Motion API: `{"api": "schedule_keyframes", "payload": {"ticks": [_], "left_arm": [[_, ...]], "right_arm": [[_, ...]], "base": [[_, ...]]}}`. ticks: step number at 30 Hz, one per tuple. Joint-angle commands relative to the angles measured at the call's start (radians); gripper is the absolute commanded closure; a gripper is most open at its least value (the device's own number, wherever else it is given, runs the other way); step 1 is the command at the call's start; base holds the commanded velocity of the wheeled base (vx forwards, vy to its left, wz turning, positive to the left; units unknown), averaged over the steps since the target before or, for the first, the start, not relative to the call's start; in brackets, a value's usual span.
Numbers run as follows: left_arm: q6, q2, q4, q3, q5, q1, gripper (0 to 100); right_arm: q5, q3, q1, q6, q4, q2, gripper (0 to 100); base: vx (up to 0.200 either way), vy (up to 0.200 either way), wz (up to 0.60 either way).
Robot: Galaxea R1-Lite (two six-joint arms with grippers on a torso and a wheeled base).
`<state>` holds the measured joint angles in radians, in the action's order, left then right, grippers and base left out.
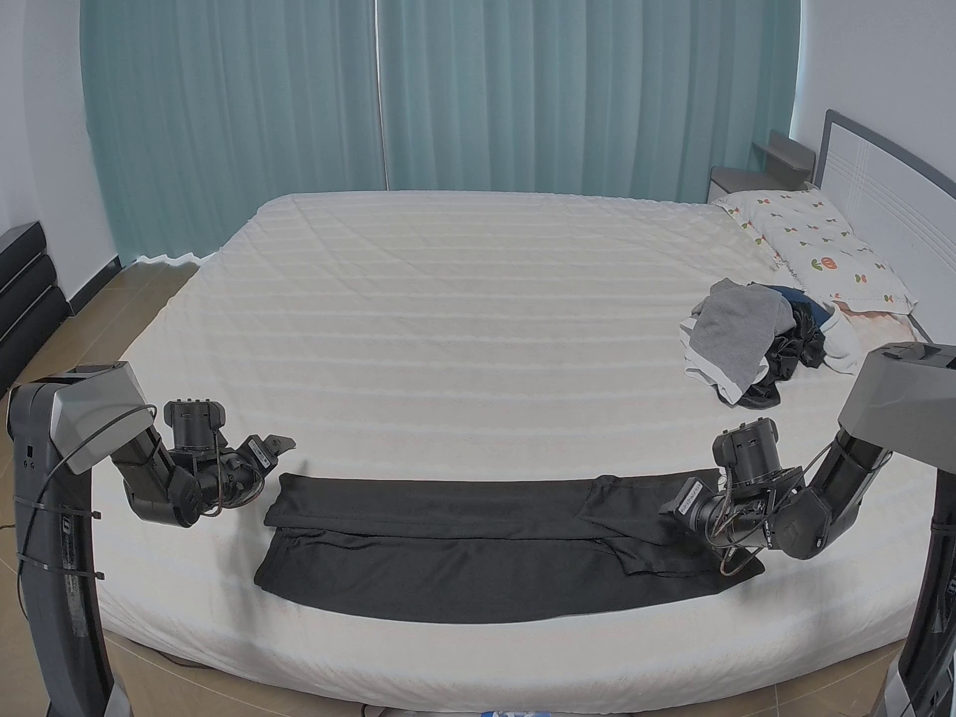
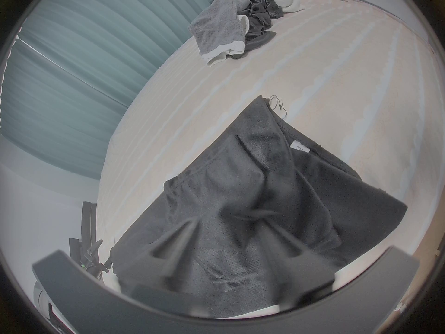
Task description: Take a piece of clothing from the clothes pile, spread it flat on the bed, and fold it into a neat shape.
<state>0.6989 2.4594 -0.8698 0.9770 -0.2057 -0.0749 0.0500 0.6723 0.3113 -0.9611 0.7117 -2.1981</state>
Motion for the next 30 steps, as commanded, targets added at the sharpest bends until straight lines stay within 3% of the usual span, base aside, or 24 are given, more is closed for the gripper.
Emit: {"api": "schedule_keyframes", "payload": {"ticks": [1,7,13,27,28,30], "left_arm": [[0.001,0.001,-0.002,0.000,0.000,0.000,0],[0.001,0.001,-0.002,0.000,0.000,0.000,0],[-0.001,0.001,-0.002,0.000,0.000,0.000,0],[-0.001,0.001,0.000,0.000,0.000,0.000,0],[-0.001,0.001,0.000,0.000,0.000,0.000,0],[-0.001,0.000,0.000,-0.003,0.000,0.000,0]], "right_arm": [[0.001,-0.004,-0.004,0.001,-0.001,0.041,100],[0.001,0.004,-0.038,0.030,-0.006,0.103,100],[-0.013,-0.063,-0.044,0.148,0.000,0.115,100],[-0.033,-0.122,-0.049,0.219,0.002,0.060,100],[-0.032,-0.120,-0.050,0.225,0.003,0.049,0],[-0.038,-0.122,-0.055,0.229,0.040,0.024,0]], "base": [[0.000,0.000,0.00],[0.000,0.000,0.00],[0.000,0.000,0.00],[0.000,0.000,0.00],[0.000,0.000,0.00],[0.000,0.000,0.00]]}}
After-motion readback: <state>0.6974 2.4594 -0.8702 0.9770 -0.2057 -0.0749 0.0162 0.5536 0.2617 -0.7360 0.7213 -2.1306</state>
